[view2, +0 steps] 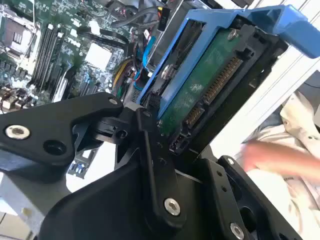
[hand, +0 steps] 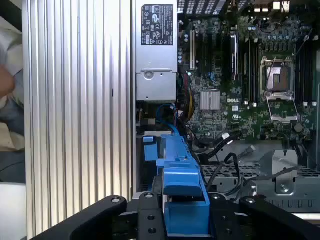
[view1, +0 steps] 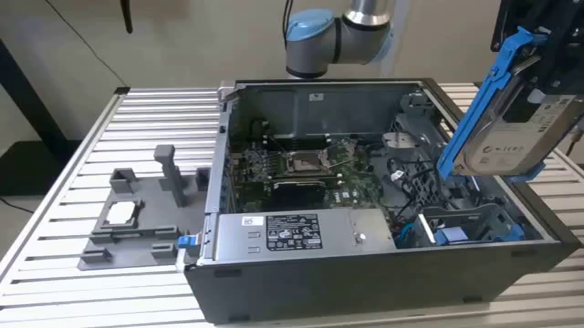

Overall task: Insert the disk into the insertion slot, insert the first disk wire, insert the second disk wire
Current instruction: 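Insert the disk into the insertion slot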

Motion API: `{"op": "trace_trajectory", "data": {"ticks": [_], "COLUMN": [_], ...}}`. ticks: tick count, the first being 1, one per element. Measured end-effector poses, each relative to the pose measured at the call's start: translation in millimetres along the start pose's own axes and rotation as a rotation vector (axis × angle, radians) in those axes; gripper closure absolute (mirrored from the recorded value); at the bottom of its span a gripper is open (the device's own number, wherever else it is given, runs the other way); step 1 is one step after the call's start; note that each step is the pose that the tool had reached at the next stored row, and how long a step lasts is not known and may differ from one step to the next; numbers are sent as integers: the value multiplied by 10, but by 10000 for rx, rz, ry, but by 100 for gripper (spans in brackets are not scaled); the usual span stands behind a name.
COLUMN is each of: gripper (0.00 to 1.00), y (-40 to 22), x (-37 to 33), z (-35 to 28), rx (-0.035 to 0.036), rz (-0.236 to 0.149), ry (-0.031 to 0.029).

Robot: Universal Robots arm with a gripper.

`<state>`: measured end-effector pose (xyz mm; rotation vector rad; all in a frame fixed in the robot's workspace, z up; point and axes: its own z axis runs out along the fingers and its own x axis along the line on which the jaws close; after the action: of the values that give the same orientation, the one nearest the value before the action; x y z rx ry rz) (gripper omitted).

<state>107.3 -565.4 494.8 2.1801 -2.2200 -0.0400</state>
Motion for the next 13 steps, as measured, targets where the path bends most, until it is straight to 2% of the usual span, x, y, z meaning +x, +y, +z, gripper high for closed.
{"op": "trace_trajectory", "data": {"ticks": [7,13], "gripper": [67,67], "y": [0,-1], "x": [0,0], "z": [1,33], "rx": [0,1], "rz": [0,0], "ry": [1,-7]}}
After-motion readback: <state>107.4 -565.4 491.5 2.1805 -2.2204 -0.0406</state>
